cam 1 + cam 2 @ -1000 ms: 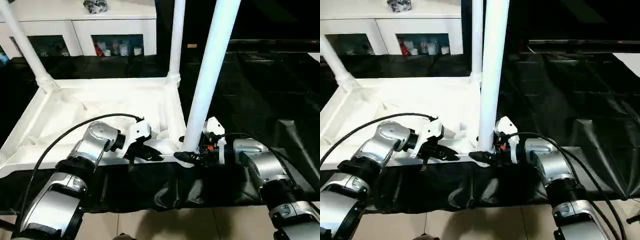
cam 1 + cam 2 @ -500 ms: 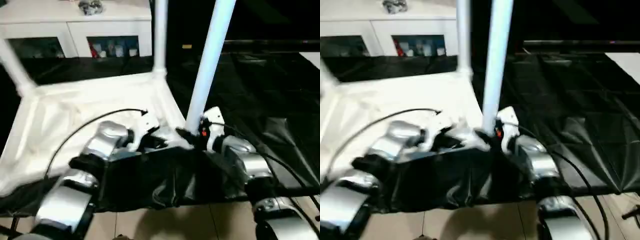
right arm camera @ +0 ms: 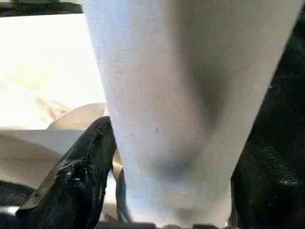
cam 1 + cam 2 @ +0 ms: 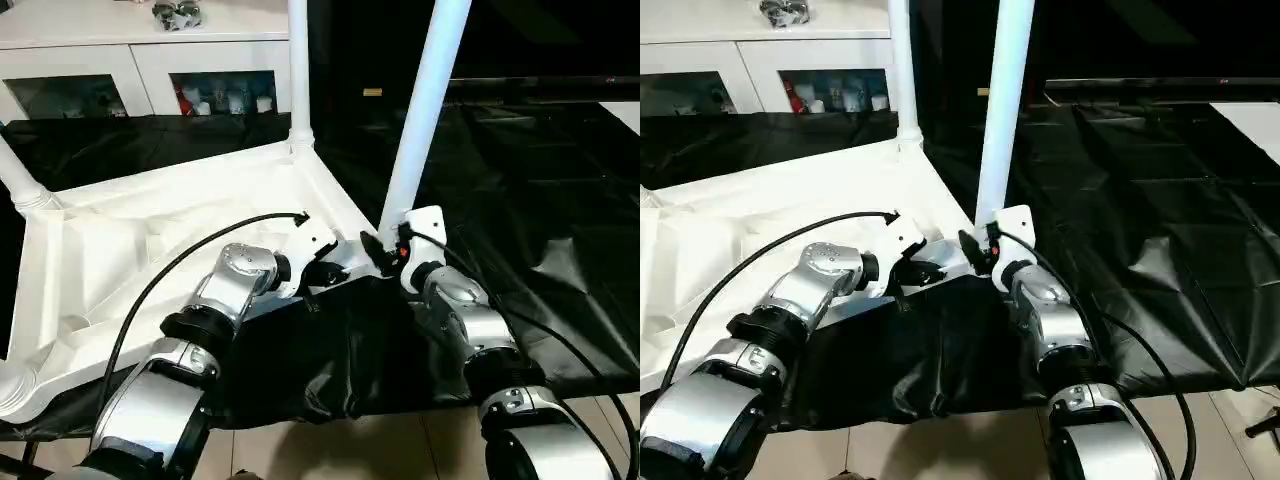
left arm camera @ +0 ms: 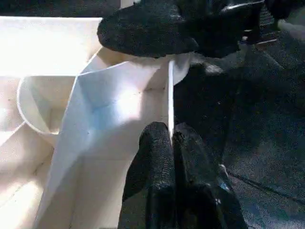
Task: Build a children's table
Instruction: Rotate leg to tighten
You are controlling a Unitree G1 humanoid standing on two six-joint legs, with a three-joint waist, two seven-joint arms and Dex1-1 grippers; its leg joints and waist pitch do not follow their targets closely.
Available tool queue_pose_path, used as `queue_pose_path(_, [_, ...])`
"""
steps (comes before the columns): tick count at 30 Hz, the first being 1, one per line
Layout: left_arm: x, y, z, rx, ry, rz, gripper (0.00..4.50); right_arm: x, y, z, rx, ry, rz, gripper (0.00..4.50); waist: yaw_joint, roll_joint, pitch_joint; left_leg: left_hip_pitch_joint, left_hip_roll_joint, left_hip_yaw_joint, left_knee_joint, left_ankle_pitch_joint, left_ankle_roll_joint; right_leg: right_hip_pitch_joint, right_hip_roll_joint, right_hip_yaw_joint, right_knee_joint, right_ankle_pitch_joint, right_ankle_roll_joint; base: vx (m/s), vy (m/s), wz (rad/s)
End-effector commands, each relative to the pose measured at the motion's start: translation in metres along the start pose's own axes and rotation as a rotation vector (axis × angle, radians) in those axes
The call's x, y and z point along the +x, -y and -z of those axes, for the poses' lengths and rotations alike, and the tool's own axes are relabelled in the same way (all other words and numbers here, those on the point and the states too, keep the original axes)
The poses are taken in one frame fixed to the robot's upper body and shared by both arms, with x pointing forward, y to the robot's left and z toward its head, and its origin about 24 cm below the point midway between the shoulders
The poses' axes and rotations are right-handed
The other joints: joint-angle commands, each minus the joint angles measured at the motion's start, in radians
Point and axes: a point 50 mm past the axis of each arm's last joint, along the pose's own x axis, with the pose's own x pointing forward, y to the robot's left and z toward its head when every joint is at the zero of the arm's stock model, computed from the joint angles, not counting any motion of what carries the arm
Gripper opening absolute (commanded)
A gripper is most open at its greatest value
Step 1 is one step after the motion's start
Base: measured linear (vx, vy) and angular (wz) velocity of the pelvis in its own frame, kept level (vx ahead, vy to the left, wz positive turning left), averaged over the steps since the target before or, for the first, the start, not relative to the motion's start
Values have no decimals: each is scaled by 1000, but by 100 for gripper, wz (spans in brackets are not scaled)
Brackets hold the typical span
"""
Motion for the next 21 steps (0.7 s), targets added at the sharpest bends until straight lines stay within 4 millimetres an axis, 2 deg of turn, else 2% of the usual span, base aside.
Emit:
queue_pose_path(1, [12, 18, -7, 27, 77, 137, 0, 4, -28, 2, -30, -18, -216, 383, -1, -15, -58, 6, 25, -13, -54, -155, 90, 50, -55, 47, -73, -93, -232, 0, 0, 0])
queue_pose_path(2, [10, 18, -7, 31, 77, 144, 0, 3, -28, 2, -33, -19, -233, 383, -1, -15, -59, 5, 26, -12, -52, -143, 100, 51, -57, 48, -70, -72, -236, 0, 0, 0])
queue_pose_path(5, [-3, 16, -3, 80, 82, 236, 0, -13, -25, 3, -77, -47, -441, 395, 6, -13, -60, 3, 27, -10, -49, -127, 124, 53, -53, 46, -65, -35, -245, 0, 0, 0])
queue_pose_path(7, [-8, 15, -1, 97, 75, 271, 0, -20, -23, 3, -96, -68, -512, 395, 8, -13, -57, 5, 29, -9, -49, -147, 126, 50, -53, 44, -67, -52, -254, 0, 0, 0])
queue_pose_path(12, [-18, 11, 3, 130, 35, 319, 0, -34, -17, 4, -146, -136, -683, 395, 13, -13, -54, 9, 32, -11, -53, -200, 91, 47, -55, 45, -77, -161, -238, 0, 0, 0])
queue_pose_path(15, [-22, 10, 5, 149, 8, 355, 0, -41, -17, 3, -148, -176, -770, 395, 18, -15, -55, 9, 32, -11, -54, -192, 88, 47, -55, 46, -76, -159, -236, 0, 0, 0])
queue_pose_path(16, [-24, 9, 6, 156, 4, 370, 0, -42, -17, 3, -148, -189, -795, 368, 22, -13, -54, 10, 34, -11, -54, -190, 88, 45, -56, 47, -75, -153, -238, 0, 0, 0])
queue_pose_path(21, [-26, 9, 6, 164, -6, 398, 0, -43, -18, 2, -150, -212, -840, 330, 29, -13, -57, 10, 35, -11, -53, -168, 85, 44, -57, 46, -68, -106, -251, 0, 0, 0])
